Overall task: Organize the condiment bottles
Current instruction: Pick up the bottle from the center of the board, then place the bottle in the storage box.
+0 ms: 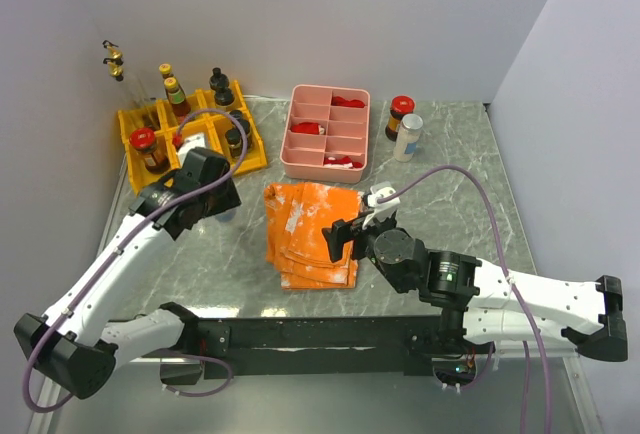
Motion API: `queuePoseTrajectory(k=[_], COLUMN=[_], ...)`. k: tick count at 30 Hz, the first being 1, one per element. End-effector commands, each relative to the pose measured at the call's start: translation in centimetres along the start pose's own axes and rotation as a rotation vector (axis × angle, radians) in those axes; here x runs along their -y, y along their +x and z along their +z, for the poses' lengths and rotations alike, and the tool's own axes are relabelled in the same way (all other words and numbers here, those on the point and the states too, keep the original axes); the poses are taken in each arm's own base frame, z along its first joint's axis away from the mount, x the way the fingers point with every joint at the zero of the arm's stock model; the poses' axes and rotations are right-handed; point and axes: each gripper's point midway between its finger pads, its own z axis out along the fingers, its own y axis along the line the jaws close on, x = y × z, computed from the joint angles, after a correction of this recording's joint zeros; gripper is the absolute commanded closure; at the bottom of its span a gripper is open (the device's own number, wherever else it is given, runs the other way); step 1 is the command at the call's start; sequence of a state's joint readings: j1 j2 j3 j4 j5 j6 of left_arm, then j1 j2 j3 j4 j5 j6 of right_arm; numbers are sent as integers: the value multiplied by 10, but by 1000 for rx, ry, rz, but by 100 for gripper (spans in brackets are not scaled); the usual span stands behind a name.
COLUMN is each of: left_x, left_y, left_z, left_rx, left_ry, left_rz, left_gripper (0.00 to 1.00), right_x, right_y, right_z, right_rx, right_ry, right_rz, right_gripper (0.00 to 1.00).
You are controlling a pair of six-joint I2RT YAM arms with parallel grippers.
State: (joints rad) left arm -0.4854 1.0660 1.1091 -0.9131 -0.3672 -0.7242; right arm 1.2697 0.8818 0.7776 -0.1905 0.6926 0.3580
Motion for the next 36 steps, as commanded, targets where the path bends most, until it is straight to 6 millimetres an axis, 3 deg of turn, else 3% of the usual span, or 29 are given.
queuePoseTrajectory(k=[1, 4, 7, 8, 14, 21, 26, 29, 30, 36], left_x=[13, 13, 16, 9, -3, -14, -21, -14, -26, -36], left_y=[-85, -133, -161, -172, -218, -237, -240, -239, -243, -237], left_z=[-18, -20, -11, -8, 31, 89, 120, 135, 140, 168], left_rx=[272, 383, 442, 464, 501, 487, 467, 466, 467, 413], left_ry=[5, 35, 74, 56, -4, 14, 46, 84, 64, 41], left_rz=[-35, -81, -85, -79, -70, -63, -77, -48, -59, -69], left_gripper=[99, 99, 99, 99, 99, 99, 99, 99, 99, 99], right_x=[5, 6, 7, 7, 9, 12, 9, 9, 8, 5], right_y=[-10, -10, -9, -11, -16, -20, -20, -22, -22, -24], right_z=[-4, -6, -8, -8, -15, -16, -14, -13, -13, -11], right_rx=[29, 30, 22, 24, 27, 49, 43, 54, 57, 60], right_ry=[15, 8, 8, 7, -7, -1, -5, -9, -10, -19], right_rz=[20, 24, 17, 19, 17, 21, 9, 5, 7, 1], right_gripper=[0, 0, 0, 0, 0, 0, 0, 0, 0, 0])
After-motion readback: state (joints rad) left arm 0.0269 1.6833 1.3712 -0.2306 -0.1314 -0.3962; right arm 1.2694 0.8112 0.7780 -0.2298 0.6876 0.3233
